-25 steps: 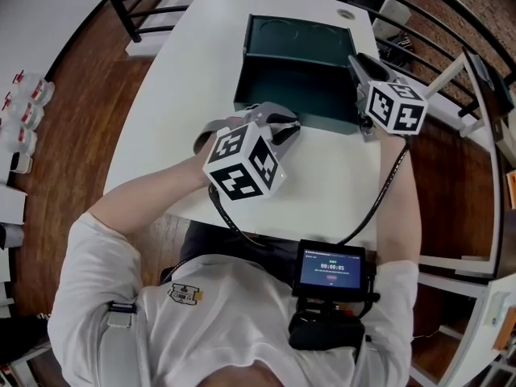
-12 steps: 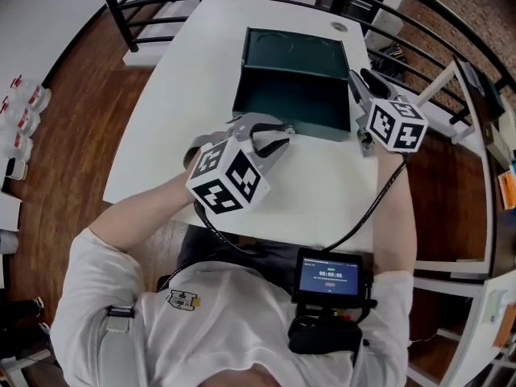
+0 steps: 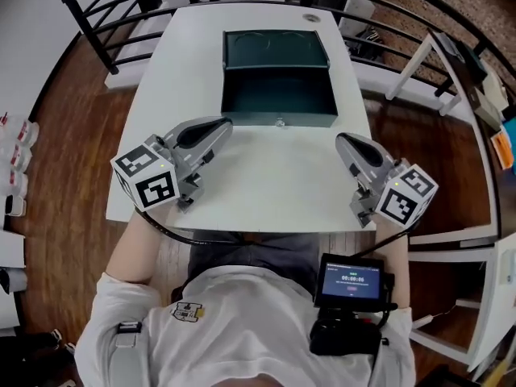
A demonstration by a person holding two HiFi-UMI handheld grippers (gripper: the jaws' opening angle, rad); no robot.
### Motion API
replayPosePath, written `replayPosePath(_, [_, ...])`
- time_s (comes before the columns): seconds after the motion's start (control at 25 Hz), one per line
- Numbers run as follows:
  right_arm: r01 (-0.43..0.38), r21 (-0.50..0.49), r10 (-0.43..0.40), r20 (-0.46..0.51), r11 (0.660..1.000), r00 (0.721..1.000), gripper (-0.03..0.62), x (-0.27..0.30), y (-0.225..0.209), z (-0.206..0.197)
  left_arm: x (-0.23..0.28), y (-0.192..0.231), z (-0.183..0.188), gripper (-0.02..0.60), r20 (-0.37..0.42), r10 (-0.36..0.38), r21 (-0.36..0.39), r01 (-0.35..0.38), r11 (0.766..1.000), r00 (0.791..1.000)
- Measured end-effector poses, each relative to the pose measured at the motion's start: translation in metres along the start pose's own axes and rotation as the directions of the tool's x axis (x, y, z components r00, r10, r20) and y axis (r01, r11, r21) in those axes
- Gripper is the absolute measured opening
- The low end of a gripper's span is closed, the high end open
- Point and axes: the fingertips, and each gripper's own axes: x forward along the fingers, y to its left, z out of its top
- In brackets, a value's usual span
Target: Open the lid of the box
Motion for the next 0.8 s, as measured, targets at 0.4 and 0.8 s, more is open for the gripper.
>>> replayPosePath(0.4, [0.007,-0.176,-0.017,-0.055,0.984,0.998,0.0,0.004,0.018,-0.014,0.01,0.002,-0.024,0.0,-0.106,0.078,0.144,-0.063,0.988,0.991])
replayPosePath(0.8, [0.008,-0.175,-0.018,-0.056,0.985,0.998,0.0,0.004,0.018,-0.013,0.011,0.0,-0.026,0.0,-0.119,0.085,0.184,-0.062,0.981,0.989])
